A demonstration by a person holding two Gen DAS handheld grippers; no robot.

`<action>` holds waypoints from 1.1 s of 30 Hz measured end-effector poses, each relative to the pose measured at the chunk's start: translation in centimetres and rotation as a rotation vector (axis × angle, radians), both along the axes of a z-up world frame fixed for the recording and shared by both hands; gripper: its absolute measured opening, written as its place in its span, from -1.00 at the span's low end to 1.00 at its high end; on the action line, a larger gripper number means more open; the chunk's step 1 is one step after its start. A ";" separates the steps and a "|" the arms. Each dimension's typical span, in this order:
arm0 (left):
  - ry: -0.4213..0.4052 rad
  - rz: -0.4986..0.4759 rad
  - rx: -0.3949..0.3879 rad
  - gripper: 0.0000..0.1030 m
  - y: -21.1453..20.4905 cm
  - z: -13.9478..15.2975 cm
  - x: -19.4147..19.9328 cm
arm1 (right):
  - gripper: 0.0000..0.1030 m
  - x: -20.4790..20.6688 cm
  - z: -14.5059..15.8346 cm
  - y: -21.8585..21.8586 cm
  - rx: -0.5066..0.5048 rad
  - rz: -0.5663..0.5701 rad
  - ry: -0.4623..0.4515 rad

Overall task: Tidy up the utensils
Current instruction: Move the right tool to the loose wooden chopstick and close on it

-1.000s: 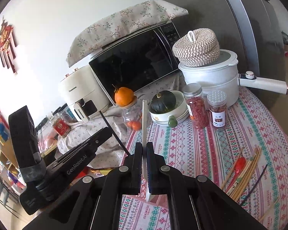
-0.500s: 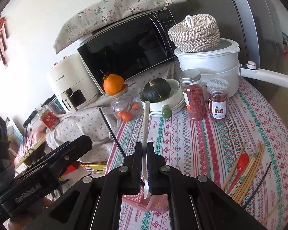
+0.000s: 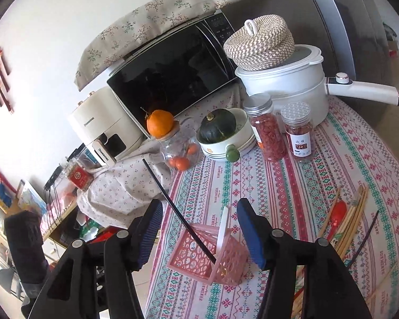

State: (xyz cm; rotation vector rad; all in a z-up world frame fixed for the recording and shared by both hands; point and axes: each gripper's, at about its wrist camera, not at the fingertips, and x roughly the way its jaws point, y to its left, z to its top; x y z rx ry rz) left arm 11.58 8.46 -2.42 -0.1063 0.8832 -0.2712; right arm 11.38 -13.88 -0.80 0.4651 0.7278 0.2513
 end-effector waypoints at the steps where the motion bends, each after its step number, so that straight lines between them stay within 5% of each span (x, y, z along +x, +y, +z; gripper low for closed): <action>1: 0.008 -0.008 0.005 0.65 -0.1 -0.1 -0.2 | 0.24 -0.3 0.2 -0.3 -0.006 -0.006 0.001; 9: 0.038 -0.078 0.034 0.72 -1.5 -0.5 -1.8 | 0.44 -2.5 0.1 -3.4 -0.066 -0.042 0.068; 22: 0.120 -0.193 0.107 0.90 -4.4 -2.8 -3.9 | 0.52 -4.9 -2.9 -9.0 -0.172 -0.080 0.261; 33: 0.181 -0.236 0.172 0.99 -5.7 -5.6 -5.2 | 0.55 -6.0 -10.2 -13.2 -0.183 -0.139 0.583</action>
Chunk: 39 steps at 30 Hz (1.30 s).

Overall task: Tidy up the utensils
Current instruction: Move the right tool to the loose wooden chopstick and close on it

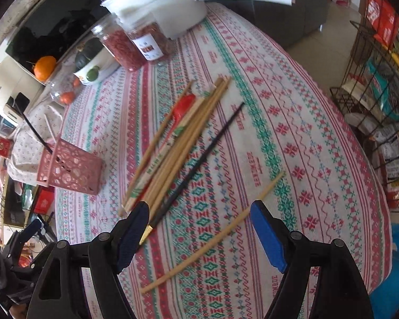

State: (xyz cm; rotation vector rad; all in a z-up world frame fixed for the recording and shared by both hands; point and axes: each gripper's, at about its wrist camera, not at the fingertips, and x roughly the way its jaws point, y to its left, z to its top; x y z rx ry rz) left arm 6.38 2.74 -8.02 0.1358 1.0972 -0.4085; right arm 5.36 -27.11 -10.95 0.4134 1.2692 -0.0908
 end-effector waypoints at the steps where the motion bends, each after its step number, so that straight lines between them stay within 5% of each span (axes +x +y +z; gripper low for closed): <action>1: 0.003 -0.005 0.004 0.99 -0.2 -0.2 -0.2 | 0.55 -0.1 -0.7 -0.2 -0.004 -0.007 0.027; 8: -0.002 -0.052 0.040 0.99 -1.4 -1.1 -1.2 | 0.55 -0.6 -4.5 -0.6 -0.084 -0.005 0.161; 17: 0.007 -0.079 0.058 0.99 -2.1 -1.7 -1.8 | 0.54 -0.7 -5.0 1.1 -0.184 0.017 0.159; 22: 0.012 -0.083 0.064 0.99 -2.4 -1.9 -1.8 | 0.12 -0.1 -4.5 2.1 -0.232 0.059 0.124; 27: 0.007 -0.093 0.067 0.99 -3.2 -1.9 -2.0 | -0.67 1.7 -4.3 1.4 -0.189 0.093 0.086; 32: 0.000 -0.111 0.063 0.99 -4.5 -1.5 -2.1 | -0.93 2.2 -3.8 0.5 -0.141 0.115 0.066; 39: -0.007 -0.175 0.037 0.99 -7.7 -0.2 -2.2 | -0.93 1.1 -2.7 -2.3 -0.105 0.063 0.045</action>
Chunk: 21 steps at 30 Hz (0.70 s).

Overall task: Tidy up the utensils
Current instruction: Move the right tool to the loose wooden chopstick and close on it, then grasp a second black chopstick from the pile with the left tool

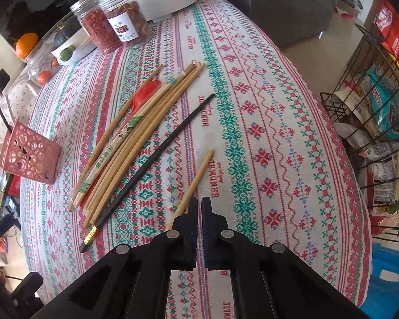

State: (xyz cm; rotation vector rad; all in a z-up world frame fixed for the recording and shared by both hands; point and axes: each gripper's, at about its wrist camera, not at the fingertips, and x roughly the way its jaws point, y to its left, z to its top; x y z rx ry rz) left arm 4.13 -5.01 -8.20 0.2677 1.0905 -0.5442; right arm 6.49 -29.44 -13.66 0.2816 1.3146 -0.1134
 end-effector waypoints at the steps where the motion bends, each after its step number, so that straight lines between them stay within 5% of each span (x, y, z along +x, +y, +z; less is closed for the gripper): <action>1: 0.002 -0.004 -0.002 0.99 -0.4 0.1 0.0 | -0.91 -0.4 -0.1 -0.6 0.036 -0.020 -0.003; 4: 0.017 -0.002 -0.007 0.99 -1.0 0.0 0.3 | -0.74 -0.8 -0.6 -2.1 0.150 -0.088 0.007; 6: 0.021 0.005 -0.003 0.99 -1.2 -0.1 0.5 | -0.44 -0.7 -0.9 -2.4 0.178 -0.098 0.007; 11: 0.031 0.035 0.009 0.98 -0.7 -0.6 0.9 | -0.38 0.3 -1.7 -0.7 0.176 -0.070 0.029; 13: 0.034 0.039 0.013 0.97 -0.5 -0.8 0.9 | -0.36 0.4 -1.5 0.9 0.097 -0.029 0.024; 16: 0.035 0.030 0.021 0.88 -0.6 -1.0 0.8 | -0.43 0.1 -1.5 3.6 -0.065 0.090 0.036; 17: 0.036 0.023 0.022 0.83 -0.8 -0.9 0.7 | -0.63 0.0 -1.5 4.1 -0.110 0.122 0.046; 21: 0.042 -0.021 0.020 0.62 -2.0 -0.8 0.3 | -0.84 -0.7 -1.4 2.1 -0.075 0.108 0.080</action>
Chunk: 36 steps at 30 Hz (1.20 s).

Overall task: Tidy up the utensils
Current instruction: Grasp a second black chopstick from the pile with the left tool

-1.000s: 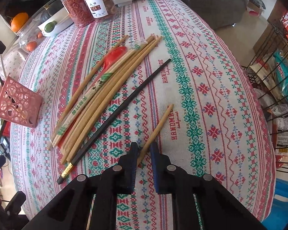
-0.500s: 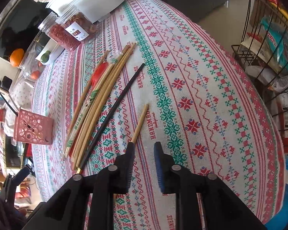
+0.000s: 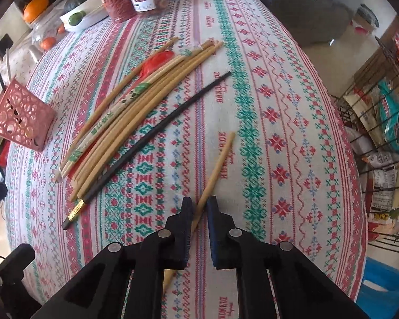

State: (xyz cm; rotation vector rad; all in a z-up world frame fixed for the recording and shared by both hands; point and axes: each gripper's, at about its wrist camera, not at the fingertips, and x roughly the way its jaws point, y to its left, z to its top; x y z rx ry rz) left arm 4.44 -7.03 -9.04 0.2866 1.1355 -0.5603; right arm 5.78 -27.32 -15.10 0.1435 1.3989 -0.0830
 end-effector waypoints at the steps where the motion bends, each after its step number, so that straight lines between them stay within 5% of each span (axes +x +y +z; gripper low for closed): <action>1: 0.002 -0.014 -0.004 0.52 -0.4 0.0 0.0 | -0.87 -0.2 0.1 -1.1 0.009 -0.029 -0.002; 11: 0.074 -0.120 -0.009 -0.50 -8.2 -1.8 4.0 | -0.89 -1.5 2.2 -7.9 0.138 -0.173 -0.097; 14: 0.077 -0.130 0.032 -0.65 -10.9 -2.8 5.9 | -0.89 -1.4 2.5 -8.0 0.161 -0.174 -0.102; 27: 0.162 -0.168 0.185 -0.74 -16.5 -5.4 9.0 | -0.88 -0.5 2.0 -8.7 0.218 -0.173 -0.099; 30: 0.181 -0.103 0.157 -0.83 -16.4 -5.4 10.0 | -0.88 -0.5 2.3 -8.7 0.226 -0.176 -0.116; 36: 0.096 -0.072 0.076 -0.88 -13.1 -3.1 9.0 | -0.88 -0.8 4.2 -7.8 0.236 -0.161 -0.189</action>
